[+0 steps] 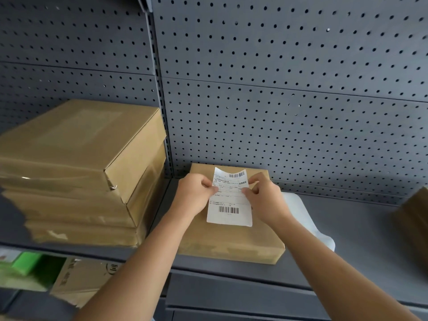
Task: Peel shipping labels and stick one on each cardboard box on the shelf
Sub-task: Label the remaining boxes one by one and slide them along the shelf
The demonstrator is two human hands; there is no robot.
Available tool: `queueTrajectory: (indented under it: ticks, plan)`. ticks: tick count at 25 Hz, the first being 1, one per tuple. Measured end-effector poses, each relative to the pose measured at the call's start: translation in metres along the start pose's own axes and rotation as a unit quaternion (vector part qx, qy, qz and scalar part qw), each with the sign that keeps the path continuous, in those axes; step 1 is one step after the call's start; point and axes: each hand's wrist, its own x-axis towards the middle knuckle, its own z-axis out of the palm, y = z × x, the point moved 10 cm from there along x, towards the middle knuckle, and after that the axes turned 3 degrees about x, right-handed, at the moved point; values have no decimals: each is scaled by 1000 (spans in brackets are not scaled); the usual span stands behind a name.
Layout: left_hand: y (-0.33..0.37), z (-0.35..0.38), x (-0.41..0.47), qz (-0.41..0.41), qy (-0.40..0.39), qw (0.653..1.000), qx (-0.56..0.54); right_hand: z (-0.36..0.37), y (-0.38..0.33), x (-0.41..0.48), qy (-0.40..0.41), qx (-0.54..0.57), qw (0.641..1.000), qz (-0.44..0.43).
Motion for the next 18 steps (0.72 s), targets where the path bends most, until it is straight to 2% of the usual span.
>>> queueTrajectory:
  ticks: [10, 16, 18]
  plan:
    - [-14, 18, 11, -15, 13, 996, 89, 18, 10, 10, -10, -91, 996, -2]
    - [2, 17, 4, 25, 25, 982, 185, 22, 6, 9, -19, -176, 984, -20]
    - [8, 15, 0, 64, 42, 974, 215, 18, 2, 7, -9, -210, 977, -35]
